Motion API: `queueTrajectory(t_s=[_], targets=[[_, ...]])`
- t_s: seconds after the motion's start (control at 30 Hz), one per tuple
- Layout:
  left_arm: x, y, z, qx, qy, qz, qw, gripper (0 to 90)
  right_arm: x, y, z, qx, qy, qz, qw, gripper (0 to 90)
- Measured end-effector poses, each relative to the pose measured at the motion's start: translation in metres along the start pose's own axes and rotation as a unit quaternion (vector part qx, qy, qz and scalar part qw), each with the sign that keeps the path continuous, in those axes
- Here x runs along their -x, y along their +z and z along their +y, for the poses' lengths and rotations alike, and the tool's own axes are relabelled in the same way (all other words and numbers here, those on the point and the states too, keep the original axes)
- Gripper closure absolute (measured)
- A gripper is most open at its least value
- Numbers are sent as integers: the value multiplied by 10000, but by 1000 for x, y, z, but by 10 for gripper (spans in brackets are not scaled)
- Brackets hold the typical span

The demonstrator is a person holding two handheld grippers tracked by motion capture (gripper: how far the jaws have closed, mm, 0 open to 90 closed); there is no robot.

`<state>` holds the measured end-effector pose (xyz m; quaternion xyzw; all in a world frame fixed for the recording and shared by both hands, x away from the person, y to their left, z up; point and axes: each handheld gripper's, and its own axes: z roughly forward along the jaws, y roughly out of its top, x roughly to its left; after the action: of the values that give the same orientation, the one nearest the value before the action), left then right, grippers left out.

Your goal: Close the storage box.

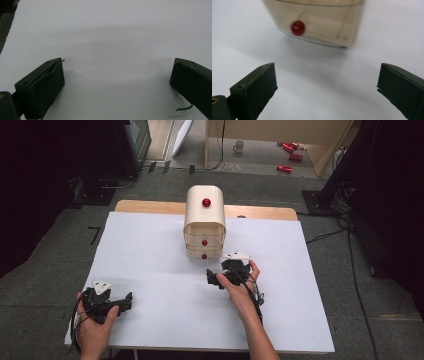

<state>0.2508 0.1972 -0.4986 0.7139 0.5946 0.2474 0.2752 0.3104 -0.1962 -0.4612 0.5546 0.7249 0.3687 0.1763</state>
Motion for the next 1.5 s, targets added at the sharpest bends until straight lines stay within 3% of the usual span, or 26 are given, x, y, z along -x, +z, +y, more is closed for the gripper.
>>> queueTrajectory(t_s=[0.47, 1.03, 1.5], targets=[[0, 0, 0, -8, 12, 0, 10000, 0, 53, -37, -41, -28, 358, -431, 9984, 21], [0, 0, 0, -6, 12, 2, 10000, 0, 118, -87, -93, -98, 808, -952, 9921, 22], [0, 0, 0, -5, 19, 7, 10000, 0, 150, -123, -128, -84, 1038, -1261, 9865, 25]])
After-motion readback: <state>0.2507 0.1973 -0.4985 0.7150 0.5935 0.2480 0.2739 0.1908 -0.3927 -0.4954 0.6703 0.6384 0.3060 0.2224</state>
